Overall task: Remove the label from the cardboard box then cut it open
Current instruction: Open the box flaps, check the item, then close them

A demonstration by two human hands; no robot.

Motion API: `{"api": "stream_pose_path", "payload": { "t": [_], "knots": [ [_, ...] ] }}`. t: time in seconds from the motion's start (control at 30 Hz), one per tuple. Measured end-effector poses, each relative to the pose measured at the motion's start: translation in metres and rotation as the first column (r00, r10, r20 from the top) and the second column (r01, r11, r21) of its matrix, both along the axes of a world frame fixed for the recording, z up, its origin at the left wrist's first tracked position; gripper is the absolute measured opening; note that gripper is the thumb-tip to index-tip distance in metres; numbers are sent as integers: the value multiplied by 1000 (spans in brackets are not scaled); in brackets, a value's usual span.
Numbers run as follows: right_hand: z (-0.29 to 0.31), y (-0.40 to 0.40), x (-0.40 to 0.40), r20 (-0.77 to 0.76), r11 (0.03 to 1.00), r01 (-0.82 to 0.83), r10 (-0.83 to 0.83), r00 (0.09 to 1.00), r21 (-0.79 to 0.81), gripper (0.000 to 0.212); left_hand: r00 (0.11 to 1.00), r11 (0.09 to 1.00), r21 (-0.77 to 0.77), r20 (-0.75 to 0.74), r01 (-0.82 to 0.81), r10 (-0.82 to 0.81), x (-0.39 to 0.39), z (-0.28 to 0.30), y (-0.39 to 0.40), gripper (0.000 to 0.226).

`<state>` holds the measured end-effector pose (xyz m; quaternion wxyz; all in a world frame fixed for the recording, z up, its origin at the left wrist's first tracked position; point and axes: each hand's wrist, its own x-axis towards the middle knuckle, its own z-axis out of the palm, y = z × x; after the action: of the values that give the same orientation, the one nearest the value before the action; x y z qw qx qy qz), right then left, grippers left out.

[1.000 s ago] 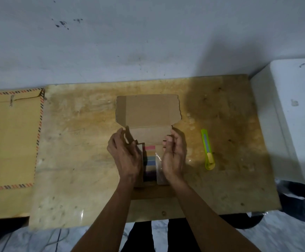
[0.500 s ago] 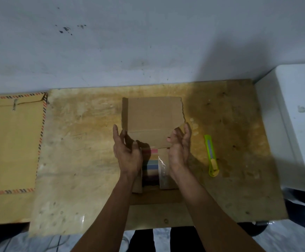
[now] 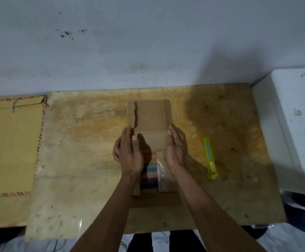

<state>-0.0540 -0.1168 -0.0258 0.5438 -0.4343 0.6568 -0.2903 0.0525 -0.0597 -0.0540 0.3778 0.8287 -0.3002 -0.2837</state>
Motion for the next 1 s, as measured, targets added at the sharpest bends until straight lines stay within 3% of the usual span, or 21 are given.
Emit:
{"api": "stream_pose_path", "payload": {
  "t": [0.1, 0.27, 0.5, 0.6, 0.67, 1.0],
  "knots": [
    [-4, -9, -2, -150, 996, -89, 88, 985, 1, 44, 999, 999, 32, 43, -2, 1, 1, -6, -5, 57],
    [-10, -14, 3, -217, 998, -56, 55, 975, 4, 39, 999, 999, 37, 13, -29, 29, 5, -6, -9, 54],
    [-13, -11, 5, 67, 968, 210, -221, 973, 138, 28, 984, 984, -78, -93, -159, 152, 12, -10, -10, 43],
    [-9, -10, 8, 122, 942, 274, -300, 946, 192, 33, 973, 976, -91, -136, -198, 185, 11, -12, -8, 30],
    [-8, -10, 8, 134, 933, 291, -323, 937, 212, 33, 981, 986, -61, -123, -155, 147, 10, -8, -8, 35],
    [-5, -16, 6, 37, 983, 98, -105, 994, 158, 41, 893, 984, 178, -447, 30, 53, 29, 0, -8, 68]
  ]
}}
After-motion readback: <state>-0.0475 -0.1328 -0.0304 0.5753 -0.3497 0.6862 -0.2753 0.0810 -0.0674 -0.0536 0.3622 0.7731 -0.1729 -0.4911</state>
